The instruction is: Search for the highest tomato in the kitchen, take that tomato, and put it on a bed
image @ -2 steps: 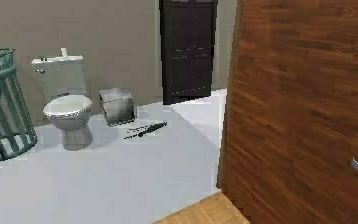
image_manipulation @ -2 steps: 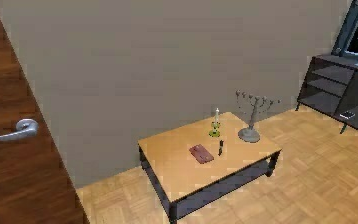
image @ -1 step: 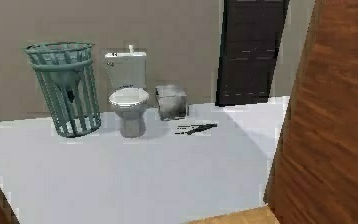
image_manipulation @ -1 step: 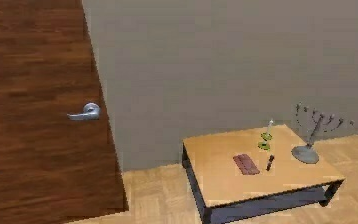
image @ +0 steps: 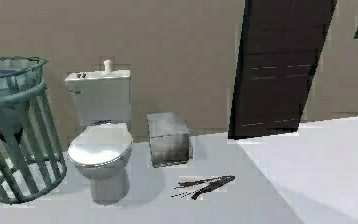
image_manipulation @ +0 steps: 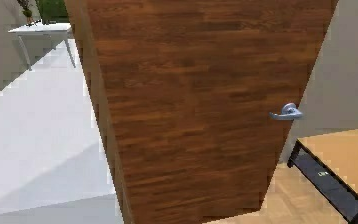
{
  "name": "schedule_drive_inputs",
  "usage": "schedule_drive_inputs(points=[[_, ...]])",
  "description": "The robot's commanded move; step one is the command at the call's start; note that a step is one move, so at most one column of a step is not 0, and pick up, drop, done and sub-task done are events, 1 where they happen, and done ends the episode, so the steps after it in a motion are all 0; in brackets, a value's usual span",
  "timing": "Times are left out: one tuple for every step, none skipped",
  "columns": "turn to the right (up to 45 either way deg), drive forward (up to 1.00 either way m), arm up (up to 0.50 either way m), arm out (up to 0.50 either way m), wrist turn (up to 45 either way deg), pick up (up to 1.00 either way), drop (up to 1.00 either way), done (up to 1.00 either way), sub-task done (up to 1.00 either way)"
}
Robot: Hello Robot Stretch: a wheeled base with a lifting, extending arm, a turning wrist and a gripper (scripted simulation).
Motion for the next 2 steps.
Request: schedule_drive_inputs(points=[[0.0,0.35,0.00,0.00,0.0,0.00,0.00,0.00,0.00],[45.0,0.00,0.00,0.00,0.0,0.00,0.00,0.00,0.00]])
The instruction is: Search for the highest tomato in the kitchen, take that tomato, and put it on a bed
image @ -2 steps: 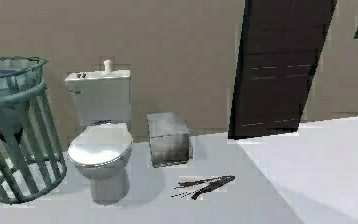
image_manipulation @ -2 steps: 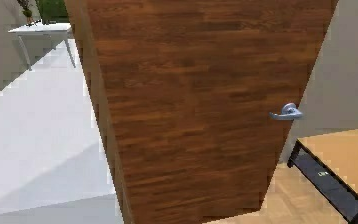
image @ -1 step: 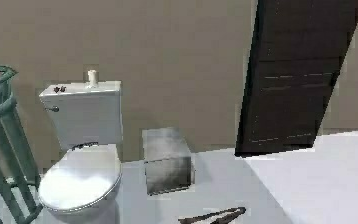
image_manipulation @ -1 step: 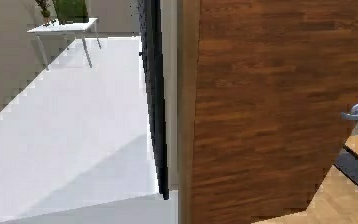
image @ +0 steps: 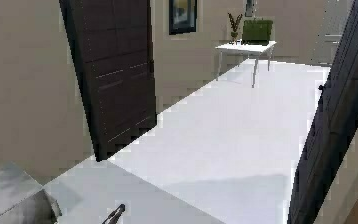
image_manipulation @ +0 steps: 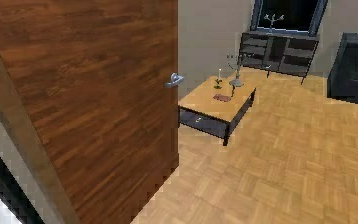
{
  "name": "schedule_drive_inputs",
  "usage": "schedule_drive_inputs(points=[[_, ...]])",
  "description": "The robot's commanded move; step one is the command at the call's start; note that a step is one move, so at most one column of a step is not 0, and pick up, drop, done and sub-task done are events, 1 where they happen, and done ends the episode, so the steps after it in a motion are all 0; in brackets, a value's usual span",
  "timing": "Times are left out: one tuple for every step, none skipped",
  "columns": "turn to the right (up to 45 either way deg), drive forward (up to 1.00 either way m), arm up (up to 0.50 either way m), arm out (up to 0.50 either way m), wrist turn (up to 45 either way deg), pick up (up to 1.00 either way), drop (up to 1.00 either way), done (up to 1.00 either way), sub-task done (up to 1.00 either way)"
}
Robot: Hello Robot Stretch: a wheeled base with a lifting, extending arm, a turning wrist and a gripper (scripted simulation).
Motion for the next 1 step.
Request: schedule_drive_inputs(points=[[12.0,0.00,0.00,0.00,0.0,0.00,0.00,0.00,0.00]])
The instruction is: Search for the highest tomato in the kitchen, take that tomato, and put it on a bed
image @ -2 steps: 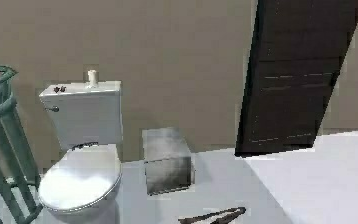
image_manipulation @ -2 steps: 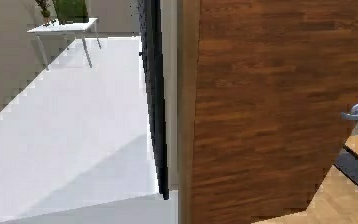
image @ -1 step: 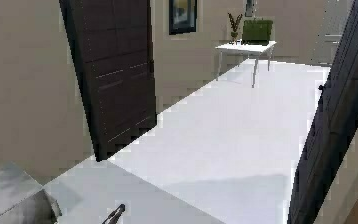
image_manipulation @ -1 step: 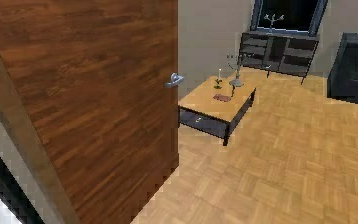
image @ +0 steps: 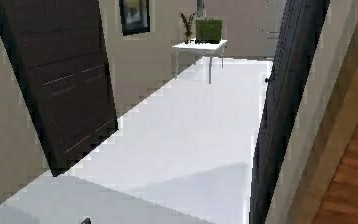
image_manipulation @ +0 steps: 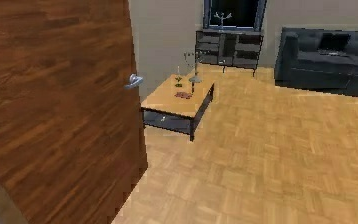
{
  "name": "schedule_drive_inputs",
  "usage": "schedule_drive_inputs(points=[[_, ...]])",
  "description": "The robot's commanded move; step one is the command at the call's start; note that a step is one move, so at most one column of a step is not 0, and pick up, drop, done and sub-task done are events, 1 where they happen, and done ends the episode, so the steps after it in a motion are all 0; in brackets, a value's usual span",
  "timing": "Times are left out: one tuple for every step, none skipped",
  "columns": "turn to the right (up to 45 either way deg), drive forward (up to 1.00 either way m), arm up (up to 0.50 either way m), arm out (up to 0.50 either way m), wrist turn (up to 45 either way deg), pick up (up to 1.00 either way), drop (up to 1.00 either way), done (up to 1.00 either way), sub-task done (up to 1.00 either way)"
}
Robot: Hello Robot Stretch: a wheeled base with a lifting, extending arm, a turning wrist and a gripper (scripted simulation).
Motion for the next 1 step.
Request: schedule_drive_inputs(points=[[0.0,1.00,0.00,0.00,0.0,0.00,0.00,0.00,0.00]])
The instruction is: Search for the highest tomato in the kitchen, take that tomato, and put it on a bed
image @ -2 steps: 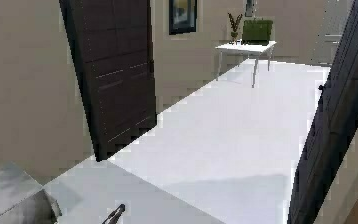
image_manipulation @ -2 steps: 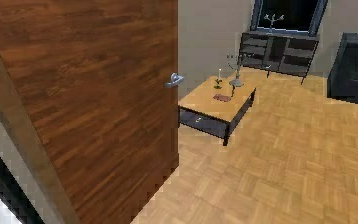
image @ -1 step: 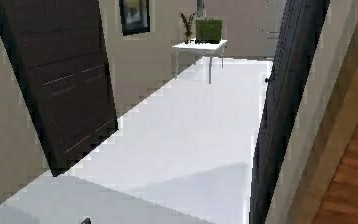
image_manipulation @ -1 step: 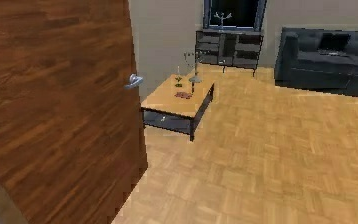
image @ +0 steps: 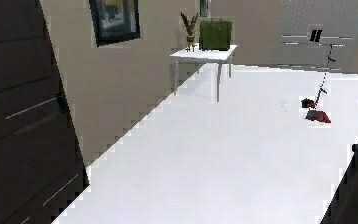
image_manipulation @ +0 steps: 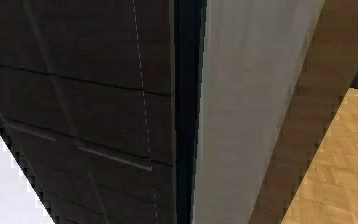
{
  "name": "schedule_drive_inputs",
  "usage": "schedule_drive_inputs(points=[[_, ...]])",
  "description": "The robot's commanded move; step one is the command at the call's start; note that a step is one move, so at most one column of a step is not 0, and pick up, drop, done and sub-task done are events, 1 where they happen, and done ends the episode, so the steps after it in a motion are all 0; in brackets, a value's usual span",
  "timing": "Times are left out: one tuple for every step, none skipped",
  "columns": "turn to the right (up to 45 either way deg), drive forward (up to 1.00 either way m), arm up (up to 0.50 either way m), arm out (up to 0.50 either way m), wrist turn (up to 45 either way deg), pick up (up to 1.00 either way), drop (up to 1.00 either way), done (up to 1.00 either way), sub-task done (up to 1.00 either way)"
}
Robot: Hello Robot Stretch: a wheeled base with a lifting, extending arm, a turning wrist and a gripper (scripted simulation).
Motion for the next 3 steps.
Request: schedule_drive_inputs(points=[[3.0,0.00,0.00,0.00,0.0,0.00,0.00,0.00,0.00],[0.0,0.70,0.00,0.00,0.0,0.00,0.00,0.00,0.00],[33.0,0.00,0.00,0.00,0.0,0.00,0.00,0.00,0.00]])
